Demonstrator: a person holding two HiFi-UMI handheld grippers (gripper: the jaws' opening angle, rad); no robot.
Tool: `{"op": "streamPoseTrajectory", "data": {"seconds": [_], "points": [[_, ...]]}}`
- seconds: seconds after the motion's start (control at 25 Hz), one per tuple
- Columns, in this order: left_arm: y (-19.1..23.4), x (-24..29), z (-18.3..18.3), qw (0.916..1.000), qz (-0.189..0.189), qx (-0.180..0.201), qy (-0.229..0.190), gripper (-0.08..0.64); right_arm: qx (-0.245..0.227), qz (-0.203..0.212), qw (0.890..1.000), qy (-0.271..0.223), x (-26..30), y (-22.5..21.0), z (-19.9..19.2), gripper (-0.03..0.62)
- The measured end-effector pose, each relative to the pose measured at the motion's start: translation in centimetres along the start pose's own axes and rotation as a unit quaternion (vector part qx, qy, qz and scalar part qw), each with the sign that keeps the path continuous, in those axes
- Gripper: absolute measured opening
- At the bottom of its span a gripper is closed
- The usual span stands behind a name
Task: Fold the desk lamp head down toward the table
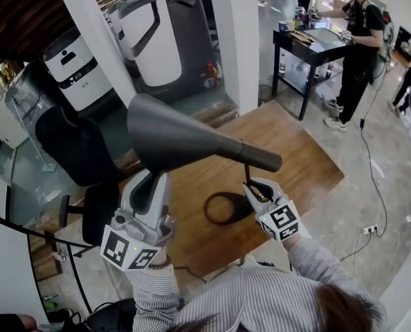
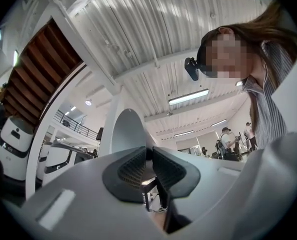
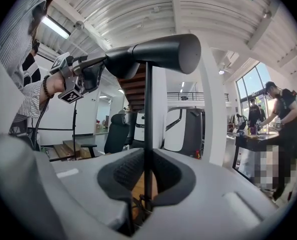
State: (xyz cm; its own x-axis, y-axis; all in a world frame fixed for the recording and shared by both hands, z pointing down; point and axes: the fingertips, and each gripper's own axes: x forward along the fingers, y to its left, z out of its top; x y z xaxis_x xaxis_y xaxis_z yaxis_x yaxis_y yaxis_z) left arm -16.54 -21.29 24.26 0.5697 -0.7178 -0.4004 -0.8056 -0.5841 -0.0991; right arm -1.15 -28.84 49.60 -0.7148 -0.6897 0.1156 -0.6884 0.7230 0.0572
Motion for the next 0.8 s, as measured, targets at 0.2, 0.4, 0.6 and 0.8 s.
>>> {"op": "streamPoseTrajectory", "data": {"seconds": [0.2,0.4,0.6,0.8], "points": [[0.6,-1.6,-2.2,0.9989,0.017,-0.044,0.002,0.044,0.001,0.004,1.000,0.003,0.0,0.0,0.0,0.044],[0.8,-3.1,-4.7,0.9941,0.029,-0.104,0.007,0.042,0.002,0.003,1.000,0.004,0.0,0.1,0.0,0.044],[0.4,-4.6,-8.5,0.9816,0.042,-0.185,0.022,0.038,0.004,0.002,1.000,0.008,-0.1,0.0,0.0,0.043],[-1.0,-5.9,-13.2,0.9566,0.063,-0.282,0.034,0.037,0.006,0.002,1.000,0.010,0.0,0.0,0.0,0.043]]}}
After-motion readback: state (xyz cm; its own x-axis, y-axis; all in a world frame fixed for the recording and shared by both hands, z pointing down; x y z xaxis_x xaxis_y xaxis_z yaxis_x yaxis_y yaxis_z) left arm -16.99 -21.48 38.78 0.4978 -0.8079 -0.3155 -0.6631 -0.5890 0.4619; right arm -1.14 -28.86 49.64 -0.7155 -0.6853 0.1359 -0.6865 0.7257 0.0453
